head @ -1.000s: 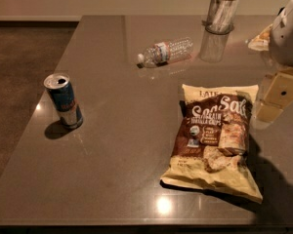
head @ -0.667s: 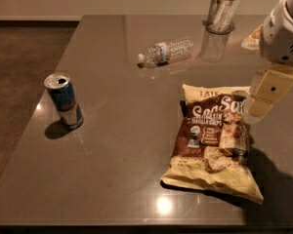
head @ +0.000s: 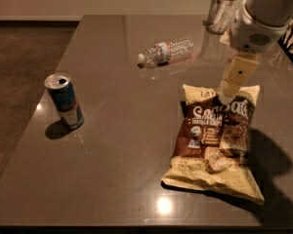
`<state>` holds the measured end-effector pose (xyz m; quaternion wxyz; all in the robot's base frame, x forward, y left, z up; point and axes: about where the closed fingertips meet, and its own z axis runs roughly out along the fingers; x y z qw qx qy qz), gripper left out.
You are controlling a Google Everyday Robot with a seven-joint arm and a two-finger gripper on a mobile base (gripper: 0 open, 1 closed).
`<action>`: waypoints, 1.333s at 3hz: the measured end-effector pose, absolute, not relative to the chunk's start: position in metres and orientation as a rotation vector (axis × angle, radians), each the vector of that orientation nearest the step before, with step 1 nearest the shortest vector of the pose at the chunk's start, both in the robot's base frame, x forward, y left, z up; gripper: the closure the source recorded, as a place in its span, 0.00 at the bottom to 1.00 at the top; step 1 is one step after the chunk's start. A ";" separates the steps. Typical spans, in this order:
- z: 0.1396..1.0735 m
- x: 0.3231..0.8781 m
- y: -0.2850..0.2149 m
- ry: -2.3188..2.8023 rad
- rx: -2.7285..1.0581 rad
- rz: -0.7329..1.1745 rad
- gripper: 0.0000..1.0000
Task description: Move water bottle near redbull can
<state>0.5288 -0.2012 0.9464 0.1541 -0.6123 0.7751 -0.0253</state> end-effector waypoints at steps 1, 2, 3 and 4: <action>0.931 0.582 -0.196 2.216 -1.787 -0.025 0.00; 0.923 0.630 -0.190 2.189 -1.800 0.014 0.00; 0.914 0.679 -0.177 2.151 -1.811 0.021 0.00; 0.918 0.710 -0.158 2.081 -1.810 -0.021 0.00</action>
Offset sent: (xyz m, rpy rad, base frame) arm 0.1704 0.0154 -0.0301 0.0732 0.0685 0.0827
